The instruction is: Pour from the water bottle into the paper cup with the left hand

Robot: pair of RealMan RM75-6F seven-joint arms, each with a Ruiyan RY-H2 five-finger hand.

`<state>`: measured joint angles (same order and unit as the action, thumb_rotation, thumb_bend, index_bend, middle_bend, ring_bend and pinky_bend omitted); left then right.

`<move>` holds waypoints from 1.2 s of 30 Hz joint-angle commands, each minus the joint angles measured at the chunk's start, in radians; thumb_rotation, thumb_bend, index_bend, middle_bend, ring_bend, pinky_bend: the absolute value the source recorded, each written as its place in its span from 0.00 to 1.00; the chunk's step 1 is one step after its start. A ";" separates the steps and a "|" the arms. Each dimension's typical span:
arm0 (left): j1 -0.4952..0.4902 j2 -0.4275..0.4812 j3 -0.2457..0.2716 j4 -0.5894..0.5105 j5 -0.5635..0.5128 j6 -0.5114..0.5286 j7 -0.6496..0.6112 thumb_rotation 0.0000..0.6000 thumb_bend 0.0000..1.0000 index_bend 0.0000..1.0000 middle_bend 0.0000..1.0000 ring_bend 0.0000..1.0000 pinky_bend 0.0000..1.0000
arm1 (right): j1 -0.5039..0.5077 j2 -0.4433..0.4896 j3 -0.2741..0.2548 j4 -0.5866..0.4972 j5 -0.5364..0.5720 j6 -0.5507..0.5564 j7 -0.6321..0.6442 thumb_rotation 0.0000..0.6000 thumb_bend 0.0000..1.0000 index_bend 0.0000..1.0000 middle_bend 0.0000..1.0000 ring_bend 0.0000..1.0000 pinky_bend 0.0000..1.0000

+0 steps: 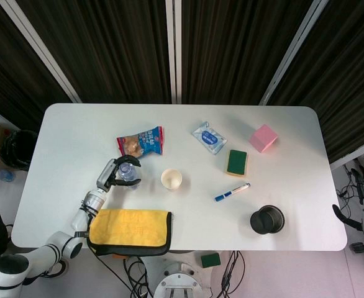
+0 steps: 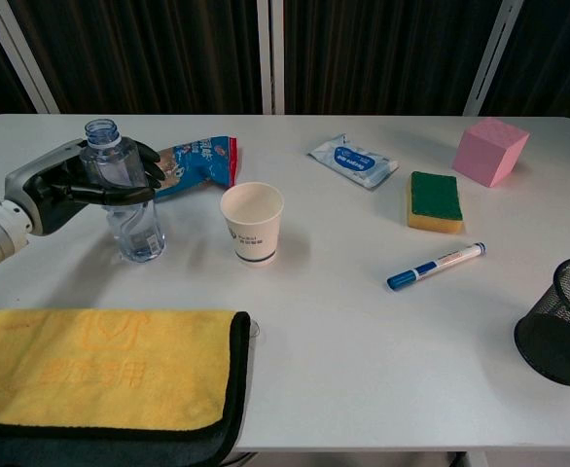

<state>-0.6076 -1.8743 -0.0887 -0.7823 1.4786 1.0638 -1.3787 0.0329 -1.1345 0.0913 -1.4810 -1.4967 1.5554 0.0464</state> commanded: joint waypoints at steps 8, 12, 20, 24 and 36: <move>-0.001 -0.018 -0.006 0.016 0.007 0.016 -0.026 1.00 0.18 0.48 0.50 0.39 0.48 | 0.002 -0.002 -0.001 0.002 0.002 -0.006 -0.001 0.84 0.24 0.00 0.00 0.00 0.00; 0.001 -0.024 0.005 0.031 0.021 0.030 -0.021 1.00 0.19 0.50 0.51 0.41 0.48 | 0.002 -0.002 0.000 0.001 0.003 -0.007 -0.004 0.85 0.24 0.00 0.00 0.00 0.00; 0.009 -0.029 0.013 0.047 0.038 0.066 -0.031 1.00 0.26 0.59 0.60 0.48 0.49 | 0.003 -0.002 0.000 -0.002 0.007 -0.012 -0.009 0.85 0.24 0.00 0.00 0.00 0.00; 0.012 -0.030 0.013 0.050 0.041 0.081 -0.034 1.00 0.30 0.63 0.64 0.52 0.51 | 0.003 -0.002 0.000 -0.004 0.007 -0.012 -0.011 0.85 0.24 0.00 0.00 0.00 0.00; 0.022 -0.033 -0.012 0.059 0.025 0.122 -0.026 1.00 0.31 0.72 0.73 0.61 0.54 | 0.005 -0.002 0.000 -0.010 0.007 -0.014 -0.020 0.85 0.24 0.00 0.00 0.00 0.00</move>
<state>-0.5867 -1.9084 -0.0991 -0.7233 1.5044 1.1839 -1.4070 0.0378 -1.1365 0.0916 -1.4907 -1.4898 1.5410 0.0260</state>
